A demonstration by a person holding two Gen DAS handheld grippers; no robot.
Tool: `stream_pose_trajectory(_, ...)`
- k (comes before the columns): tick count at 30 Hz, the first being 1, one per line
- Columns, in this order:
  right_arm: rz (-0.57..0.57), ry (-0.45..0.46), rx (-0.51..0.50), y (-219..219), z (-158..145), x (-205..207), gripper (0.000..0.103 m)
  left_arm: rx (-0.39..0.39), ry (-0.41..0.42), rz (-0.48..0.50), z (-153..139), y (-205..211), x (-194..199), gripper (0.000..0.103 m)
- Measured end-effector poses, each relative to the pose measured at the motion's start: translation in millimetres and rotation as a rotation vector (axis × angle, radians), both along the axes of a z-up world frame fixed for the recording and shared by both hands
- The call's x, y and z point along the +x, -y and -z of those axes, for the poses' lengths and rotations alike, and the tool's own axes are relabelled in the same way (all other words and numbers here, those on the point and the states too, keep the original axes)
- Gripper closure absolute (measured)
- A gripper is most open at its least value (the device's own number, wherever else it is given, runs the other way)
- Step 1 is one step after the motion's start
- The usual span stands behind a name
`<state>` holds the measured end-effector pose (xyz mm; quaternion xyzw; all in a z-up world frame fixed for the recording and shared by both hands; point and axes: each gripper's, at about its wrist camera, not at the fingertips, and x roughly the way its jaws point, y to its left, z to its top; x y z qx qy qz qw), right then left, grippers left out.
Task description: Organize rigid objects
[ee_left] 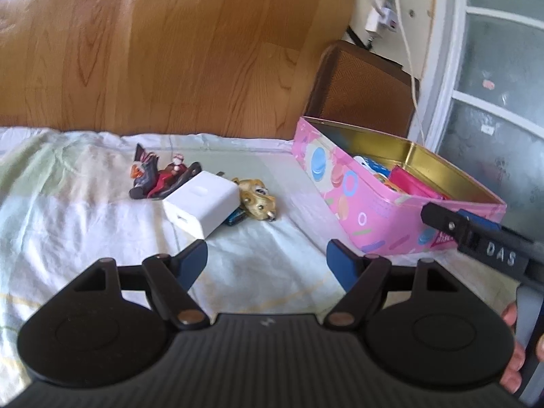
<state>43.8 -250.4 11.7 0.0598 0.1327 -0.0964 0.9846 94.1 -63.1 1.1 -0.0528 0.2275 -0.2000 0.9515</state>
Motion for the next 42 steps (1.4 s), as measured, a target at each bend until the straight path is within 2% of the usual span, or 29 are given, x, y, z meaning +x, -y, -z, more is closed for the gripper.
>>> stream_pose_trajectory(5, -0.109, 0.015, -0.052, -26, -8, 3, 0.042, 0.036, 0.043, -0.063, -10, -27, 0, 0.024)
stream_pose_trajectory(10, -0.307, -0.020, -0.130, -68, -12, 22, 0.042, 0.051, 0.035, -0.226, -10, -75, 13, 0.024)
stream_pose_trajectory(12, -0.385, -0.056, -0.163, -84, -11, 33, 0.042, 0.021, 0.008, -0.281, -4, -90, 19, 0.024)
stream_pose_trajectory(14, -0.434, -0.091, -0.189, -96, -9, 46, 0.042, -0.057, -0.031, -0.286, -2, -101, 24, 0.024)
stream_pose_trajectory(19, -0.472, -0.167, -0.263, -117, 0, 90, 0.041, -0.100, -0.025, -0.269, -2, -106, 27, 0.024)
stream_pose_trajectory(21, -0.478, -0.195, -0.281, -121, 5, 106, 0.038, -0.117, -0.025, -0.267, -1, -109, 27, 0.024)
stream_pose_trajectory(23, -0.487, -0.223, -0.303, -126, 7, 125, 0.023, -0.135, -0.029, -0.269, 0, -111, 28, 0.024)
stream_pose_trajectory(24, -0.492, -0.232, -0.311, -130, 10, 131, 0.021, -0.144, -0.030, -0.271, 0, -112, 29, 0.024)
stream_pose_trajectory(25, -0.495, -0.239, -0.318, -132, 11, 136, 0.021, -0.152, -0.032, -0.272, 0, -113, 29, 0.024)
stream_pose_trajectory(27, -0.494, -0.269, -0.340, -136, 15, 147, 0.031, -0.160, -0.034, -0.271, 0, -115, 31, 0.024)
stream_pose_trajectory(28, -0.489, -0.285, -0.346, -137, 17, 151, 0.043, -0.162, -0.035, -0.269, 1, -115, 31, 0.024)
stream_pose_trajectory(29, -0.486, -0.295, -0.342, -137, 18, 153, 0.045, -0.163, -0.035, -0.267, 1, -115, 31, 0.024)
stream_pose_trajectory(34, -0.491, -0.294, -0.301, -132, 18, 131, 0.048, -0.172, -0.038, -0.262, 1, -117, 31, 0.024)
stream_pose_trajectory(42, -0.555, -0.331, -0.104, -100, 12, 53, 0.049, -0.159, -0.035, -0.251, 1, -114, 30, 0.024)
